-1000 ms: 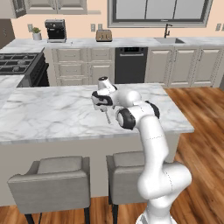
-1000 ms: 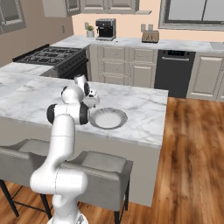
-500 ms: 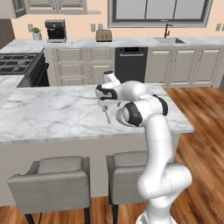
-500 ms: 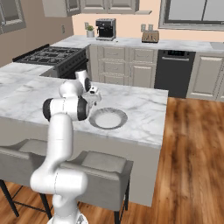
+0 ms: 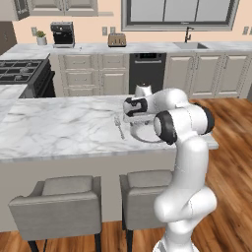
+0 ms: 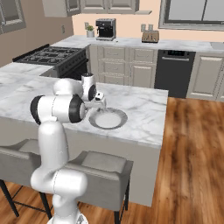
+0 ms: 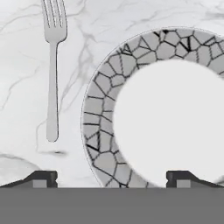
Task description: Take the fork and place it on the left side of the plate. Then take the spoon and place it on the right side of the plate. Make sure they're directly next to the plate.
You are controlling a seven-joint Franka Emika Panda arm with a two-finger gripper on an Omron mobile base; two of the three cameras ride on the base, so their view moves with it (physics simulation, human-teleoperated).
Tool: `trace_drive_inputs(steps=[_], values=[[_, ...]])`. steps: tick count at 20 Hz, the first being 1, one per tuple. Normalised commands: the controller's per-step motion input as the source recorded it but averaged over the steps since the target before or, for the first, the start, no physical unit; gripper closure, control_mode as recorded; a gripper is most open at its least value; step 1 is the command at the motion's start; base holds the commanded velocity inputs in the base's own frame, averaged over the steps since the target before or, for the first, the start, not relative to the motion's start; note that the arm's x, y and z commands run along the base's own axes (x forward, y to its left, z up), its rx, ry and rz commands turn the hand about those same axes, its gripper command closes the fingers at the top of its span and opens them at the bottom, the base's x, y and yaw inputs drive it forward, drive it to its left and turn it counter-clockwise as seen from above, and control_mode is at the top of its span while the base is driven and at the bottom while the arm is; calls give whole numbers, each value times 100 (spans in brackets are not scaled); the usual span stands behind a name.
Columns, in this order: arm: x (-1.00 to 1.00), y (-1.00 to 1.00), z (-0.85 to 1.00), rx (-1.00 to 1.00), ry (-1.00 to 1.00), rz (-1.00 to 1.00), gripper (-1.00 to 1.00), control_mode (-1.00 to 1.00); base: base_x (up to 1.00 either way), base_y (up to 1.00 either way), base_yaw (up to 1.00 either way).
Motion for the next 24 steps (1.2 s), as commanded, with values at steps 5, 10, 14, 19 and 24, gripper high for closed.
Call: trace_drive_inputs(steps=[5,10,14,19,24], values=[[-77,-29,41,7,-3,1,-100,-100,0,0,0],[-58,-13,62,0,10,9,-100,-100,0,0,0],[-46,-7,70,0,25,15,-100,-100,0,0,0],[-69,-17,48,0,10,15,-100,-100,0,0,0],[-88,-19,22,0,-2,7,-100,-100,0,0,0]])
